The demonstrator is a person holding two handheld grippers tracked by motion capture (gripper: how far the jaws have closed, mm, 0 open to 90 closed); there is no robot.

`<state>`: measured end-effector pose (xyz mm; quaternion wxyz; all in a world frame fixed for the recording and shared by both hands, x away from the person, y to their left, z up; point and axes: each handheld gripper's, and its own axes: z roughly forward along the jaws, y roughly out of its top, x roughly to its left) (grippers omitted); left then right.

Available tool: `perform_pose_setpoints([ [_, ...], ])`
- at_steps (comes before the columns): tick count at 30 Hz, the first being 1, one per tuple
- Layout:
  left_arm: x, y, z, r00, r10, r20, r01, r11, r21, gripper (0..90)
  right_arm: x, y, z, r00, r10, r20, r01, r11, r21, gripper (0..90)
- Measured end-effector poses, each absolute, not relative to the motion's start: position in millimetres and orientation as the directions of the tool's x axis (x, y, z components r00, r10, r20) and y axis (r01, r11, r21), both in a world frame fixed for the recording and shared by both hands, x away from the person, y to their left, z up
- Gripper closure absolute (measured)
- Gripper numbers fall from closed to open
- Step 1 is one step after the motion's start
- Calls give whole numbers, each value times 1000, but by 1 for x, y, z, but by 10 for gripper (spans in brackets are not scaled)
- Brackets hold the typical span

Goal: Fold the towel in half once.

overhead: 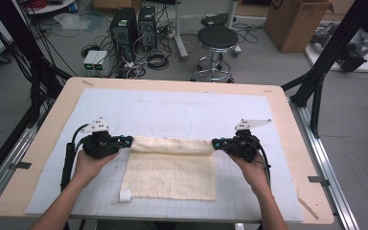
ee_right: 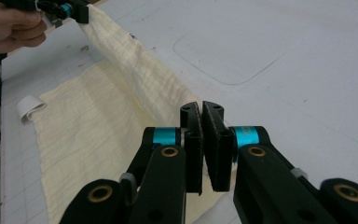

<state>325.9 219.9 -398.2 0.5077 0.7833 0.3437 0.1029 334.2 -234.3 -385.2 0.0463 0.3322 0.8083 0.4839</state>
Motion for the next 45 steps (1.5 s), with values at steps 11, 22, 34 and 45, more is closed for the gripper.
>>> perform_pose_setpoints([
  [11,307,223,-405,758,629,-171,425,-278,861,853,317,-234,-394,-787,564,250,491,326,808,871],
  [22,288,226,-417,764,619,-185,436,-282,855,853,303,-232,-401,-798,547,252,489,345,801,871],
  [34,270,228,-423,783,596,-177,427,-308,850,852,287,-232,-409,-805,534,258,493,360,792,871],
  [45,255,228,-426,803,568,-180,421,-328,845,850,275,-232,-413,-808,535,247,488,371,790,871],
])
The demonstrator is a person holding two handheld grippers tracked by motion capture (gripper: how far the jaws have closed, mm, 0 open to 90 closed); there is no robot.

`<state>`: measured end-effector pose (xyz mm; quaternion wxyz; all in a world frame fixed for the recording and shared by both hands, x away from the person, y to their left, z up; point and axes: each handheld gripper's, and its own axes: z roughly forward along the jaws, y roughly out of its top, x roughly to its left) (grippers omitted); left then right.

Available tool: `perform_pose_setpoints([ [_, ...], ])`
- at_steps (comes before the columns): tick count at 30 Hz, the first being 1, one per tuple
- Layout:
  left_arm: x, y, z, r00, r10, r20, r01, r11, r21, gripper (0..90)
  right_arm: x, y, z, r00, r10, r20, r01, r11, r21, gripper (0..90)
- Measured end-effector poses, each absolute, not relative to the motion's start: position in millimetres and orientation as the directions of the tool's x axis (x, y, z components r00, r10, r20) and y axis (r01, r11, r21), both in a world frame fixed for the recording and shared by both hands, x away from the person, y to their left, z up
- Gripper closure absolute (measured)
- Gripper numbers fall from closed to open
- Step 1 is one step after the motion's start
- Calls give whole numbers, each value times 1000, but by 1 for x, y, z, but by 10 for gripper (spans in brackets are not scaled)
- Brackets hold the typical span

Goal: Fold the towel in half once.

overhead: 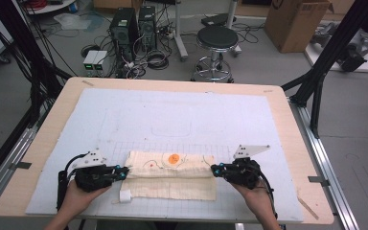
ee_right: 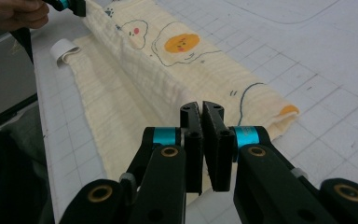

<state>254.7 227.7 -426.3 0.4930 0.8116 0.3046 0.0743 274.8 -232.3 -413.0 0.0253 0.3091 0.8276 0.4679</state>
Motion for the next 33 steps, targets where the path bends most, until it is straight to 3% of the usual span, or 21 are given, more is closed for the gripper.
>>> perform_pose_setpoints([
  [25,234,230,-431,829,528,-185,418,-365,832,833,252,-227,-422,-824,501,264,493,407,769,867],
  [28,233,230,-430,832,520,-191,418,-364,832,767,250,-227,-425,-833,486,266,487,413,770,858],
  [33,232,234,-425,837,508,-207,413,-337,846,681,244,-228,-421,-833,470,294,499,405,767,768],
])
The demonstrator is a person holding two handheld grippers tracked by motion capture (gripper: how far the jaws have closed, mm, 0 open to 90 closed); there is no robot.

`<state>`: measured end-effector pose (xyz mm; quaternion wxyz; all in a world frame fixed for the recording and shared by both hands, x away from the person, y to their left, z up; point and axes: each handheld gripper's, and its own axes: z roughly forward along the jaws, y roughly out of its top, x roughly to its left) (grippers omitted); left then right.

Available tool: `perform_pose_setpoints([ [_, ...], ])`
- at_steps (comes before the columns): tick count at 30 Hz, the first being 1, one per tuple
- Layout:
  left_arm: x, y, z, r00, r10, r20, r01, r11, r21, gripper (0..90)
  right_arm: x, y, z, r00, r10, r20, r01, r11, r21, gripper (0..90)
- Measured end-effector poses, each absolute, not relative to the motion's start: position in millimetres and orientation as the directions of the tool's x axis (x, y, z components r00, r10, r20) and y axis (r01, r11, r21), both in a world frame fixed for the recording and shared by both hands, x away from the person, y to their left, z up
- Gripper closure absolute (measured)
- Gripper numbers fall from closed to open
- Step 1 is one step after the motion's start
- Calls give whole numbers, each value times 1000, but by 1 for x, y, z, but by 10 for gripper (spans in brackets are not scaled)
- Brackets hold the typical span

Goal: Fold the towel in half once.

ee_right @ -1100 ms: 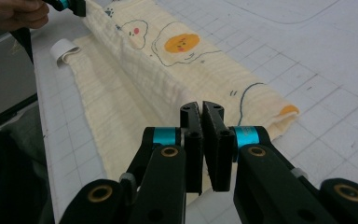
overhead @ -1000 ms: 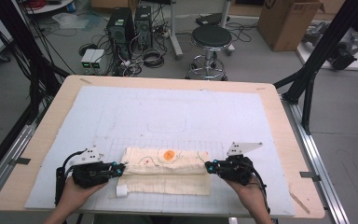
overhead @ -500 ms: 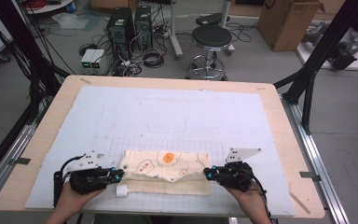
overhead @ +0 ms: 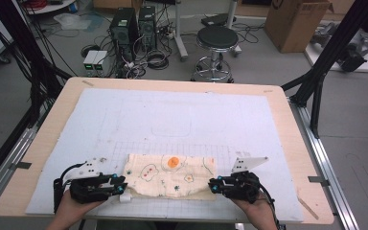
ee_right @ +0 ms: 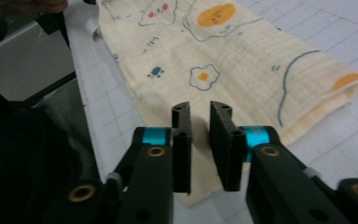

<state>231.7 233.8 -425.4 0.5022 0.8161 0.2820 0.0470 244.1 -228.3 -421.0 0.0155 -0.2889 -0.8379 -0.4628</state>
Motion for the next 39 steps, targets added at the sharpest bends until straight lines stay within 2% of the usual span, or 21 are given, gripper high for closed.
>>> perform_pose_setpoints([
  [6,234,228,-422,844,496,-203,403,-336,852,663,241,-226,-413,-847,442,294,478,397,783,736],
  [11,237,218,-430,838,515,-184,417,-384,824,783,247,-214,-422,-854,434,289,482,449,752,762],
  [13,237,216,-432,841,516,-163,414,-420,808,799,248,-208,-428,-856,428,289,487,481,729,780],
  [18,235,214,-438,843,516,-152,421,-455,785,799,248,-206,-438,-863,420,280,483,530,697,799],
  [26,233,214,-442,842,522,-137,427,-490,760,792,241,-216,-444,-861,424,281,486,527,697,802],
  [28,233,214,-442,840,524,-141,429,-482,764,774,241,-215,-444,-860,424,284,489,525,696,781],
  [31,235,216,-436,834,529,-157,431,-447,784,732,241,-214,-438,-867,423,262,465,504,728,698],
  [35,246,210,-425,826,537,-170,428,-402,809,690,248,-209,-420,-872,421,248,442,463,768,689],
  [39,260,199,-417,820,544,-179,423,-365,829,703,266,-195,-407,-869,442,223,431,455,779,713],
])
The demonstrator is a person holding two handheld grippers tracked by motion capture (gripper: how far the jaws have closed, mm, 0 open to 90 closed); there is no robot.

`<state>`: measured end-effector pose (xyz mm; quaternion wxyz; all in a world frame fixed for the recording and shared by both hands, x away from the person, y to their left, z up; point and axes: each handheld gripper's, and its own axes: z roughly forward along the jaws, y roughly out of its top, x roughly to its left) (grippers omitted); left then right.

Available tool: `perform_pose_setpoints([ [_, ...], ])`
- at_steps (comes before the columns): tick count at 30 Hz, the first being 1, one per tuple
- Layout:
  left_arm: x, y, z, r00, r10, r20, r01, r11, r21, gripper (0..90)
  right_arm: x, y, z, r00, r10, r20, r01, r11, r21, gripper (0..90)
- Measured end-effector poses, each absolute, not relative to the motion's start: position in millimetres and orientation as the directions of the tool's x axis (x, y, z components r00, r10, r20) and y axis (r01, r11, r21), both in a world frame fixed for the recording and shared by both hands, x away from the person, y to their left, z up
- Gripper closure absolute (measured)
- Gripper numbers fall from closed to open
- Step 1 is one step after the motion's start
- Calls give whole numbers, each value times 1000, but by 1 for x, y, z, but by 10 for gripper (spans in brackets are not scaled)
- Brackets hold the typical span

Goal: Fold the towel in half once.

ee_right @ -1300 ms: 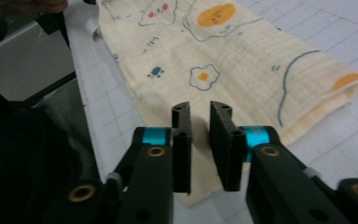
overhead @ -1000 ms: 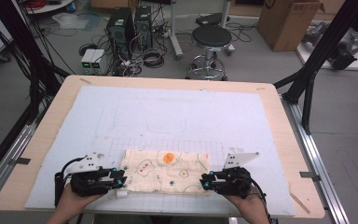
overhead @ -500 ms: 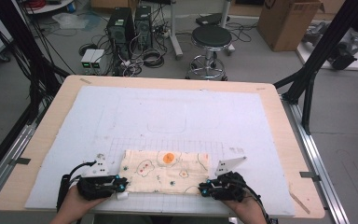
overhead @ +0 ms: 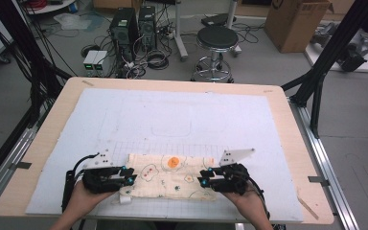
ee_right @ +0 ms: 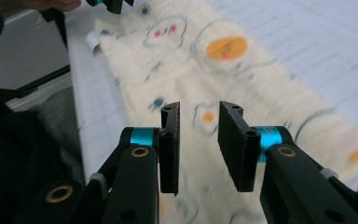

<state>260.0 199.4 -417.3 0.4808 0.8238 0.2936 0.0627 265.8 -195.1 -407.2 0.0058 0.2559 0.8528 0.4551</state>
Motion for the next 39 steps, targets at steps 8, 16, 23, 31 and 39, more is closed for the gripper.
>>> perform_pose_setpoints([
  [8,292,170,-417,807,569,-157,426,-378,822,878,304,-161,-404,-872,443,208,419,458,784,896],
  [16,318,149,-428,785,604,-138,458,-416,785,877,333,-129,-417,-863,466,196,435,489,756,894],
  [23,327,147,-440,767,628,-134,500,-454,737,879,345,-125,-434,-838,507,202,488,529,695,894],
  [31,326,158,-438,754,648,-105,499,-463,732,873,345,-134,-437,-826,528,194,504,540,674,885],
  [39,322,180,-440,730,671,-127,516,-421,746,867,339,-161,-439,-800,563,207,530,503,682,876],
])
